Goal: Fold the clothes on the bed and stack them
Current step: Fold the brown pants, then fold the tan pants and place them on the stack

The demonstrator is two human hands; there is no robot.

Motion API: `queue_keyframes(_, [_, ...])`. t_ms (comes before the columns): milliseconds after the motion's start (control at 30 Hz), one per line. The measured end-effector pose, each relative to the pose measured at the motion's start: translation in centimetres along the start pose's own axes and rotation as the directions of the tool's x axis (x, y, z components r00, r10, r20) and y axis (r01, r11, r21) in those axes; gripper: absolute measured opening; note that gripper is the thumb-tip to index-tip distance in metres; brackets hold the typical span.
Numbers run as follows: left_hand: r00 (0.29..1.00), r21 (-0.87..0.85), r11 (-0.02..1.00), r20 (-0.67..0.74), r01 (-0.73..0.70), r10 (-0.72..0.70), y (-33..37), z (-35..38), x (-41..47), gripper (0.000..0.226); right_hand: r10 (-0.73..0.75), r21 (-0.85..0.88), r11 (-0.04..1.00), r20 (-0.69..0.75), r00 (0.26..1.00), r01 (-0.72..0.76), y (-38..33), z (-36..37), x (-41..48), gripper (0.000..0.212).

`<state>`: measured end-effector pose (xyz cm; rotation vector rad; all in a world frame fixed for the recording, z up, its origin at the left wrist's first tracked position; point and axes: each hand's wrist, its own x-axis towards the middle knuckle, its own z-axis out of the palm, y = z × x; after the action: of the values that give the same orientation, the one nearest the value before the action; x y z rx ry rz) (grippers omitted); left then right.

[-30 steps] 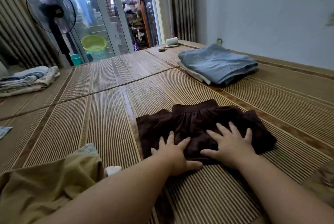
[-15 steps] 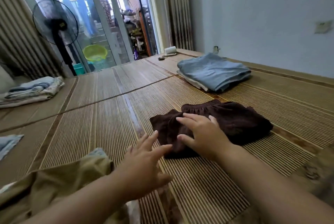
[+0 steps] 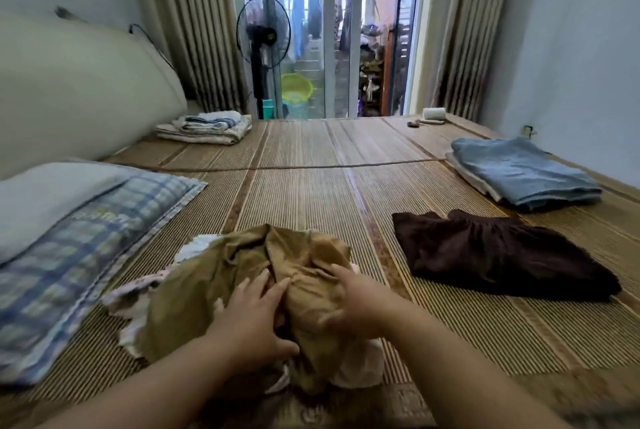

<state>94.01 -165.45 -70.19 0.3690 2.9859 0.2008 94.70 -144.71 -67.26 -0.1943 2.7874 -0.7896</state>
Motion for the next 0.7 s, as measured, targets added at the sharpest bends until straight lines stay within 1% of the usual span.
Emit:
queue_keyframes(100, [0.998,0.082,0.996,-0.058,-0.026,0.031,-1.4,0.7,-1.2,0.105,0.162,0.229,0.962,-0.038,0.986,-0.149,0.8,2.1,0.2,0.097])
queue_keyframes(133, [0.997,0.097,0.995,-0.072,-0.027,0.034,-2.0,0.7,-1.4,0.104,0.187,0.25,0.954,-0.054,0.981,-0.168,1.0,2.7,0.1,0.101])
queue_keyframes(167, [0.996,0.118,0.993,-0.077,-0.032,0.041,-2.5,0.7,-1.7,0.104,0.196,0.217,0.959,-0.055,0.979,-0.18,1.2,3.0,0.1,0.101])
queue_keyframes(200, [0.995,0.141,0.989,-0.083,-0.043,0.055,-3.0,0.6,-1.8,0.101,0.183,0.149,0.974,-0.053,0.982,-0.173,1.4,3.1,0.3,0.093])
queue_keyframes(233, [0.994,0.163,0.985,-0.092,-0.052,0.068,-3.6,0.5,-2.0,0.097,0.159,0.081,0.985,-0.049,0.986,-0.155,1.4,3.2,0.6,0.075])
queue_keyframes(300, [0.991,0.167,0.985,-0.122,-0.041,0.062,-4.4,-0.1,-2.2,0.08,0.109,0.021,0.994,-0.088,0.99,-0.108,1.2,2.5,1.2,0.025])
queue_keyframes(333, [0.99,0.133,0.991,-0.138,-0.021,0.039,-4.7,-0.4,-2.1,0.071,0.086,0.036,0.996,-0.129,0.988,-0.083,1.2,1.8,1.4,0.012])
queue_keyframes(367, [0.988,0.07,0.998,-0.154,0.001,0.009,-4.9,-0.7,-2.0,0.063,0.071,0.079,0.995,-0.179,0.981,-0.057,1.3,1.1,1.5,0.014])
queue_keyframes(433, [0.984,-0.089,0.995,-0.171,0.036,-0.051,-5.1,-1.7,-1.8,0.052,0.068,0.225,0.974,-0.299,0.952,0.001,1.5,-0.6,1.7,0.02])
queue_keyframes(500, [0.98,-0.246,0.968,-0.173,0.049,-0.094,-5.0,-3.3,-1.6,0.039,0.106,0.38,0.923,-0.399,0.911,0.059,1.8,-2.0,1.6,0.02])
queue_keyframes(567, [0.977,-0.4,0.916,-0.175,0.04,-0.119,-5.0,-5.4,-1.5,0.03,0.162,0.469,0.878,-0.483,0.861,0.097,2.6,-2.9,1.7,0.02])
queue_keyframes(600, [0.973,-0.513,0.858,-0.184,0.029,-0.143,-4.9,-6.5,-1.5,0.026,0.199,0.494,0.865,-0.509,0.838,0.095,3.2,-3.2,1.7,0.021])
queue_keyframes(633, [0.966,-0.639,0.769,-0.192,0.01,-0.171,-4.8,-7.6,-1.5,0.02,0.233,0.513,0.855,-0.514,0.826,0.078,3.9,-3.4,1.6,0.023])
queue_keyframes(700, [0.955,-0.809,0.588,-0.181,-0.009,-0.233,-4.5,-9.3,-1.6,0.016,0.282,0.508,0.861,-0.49,0.825,0.008,5.0,-3.3,1.4,0.023])
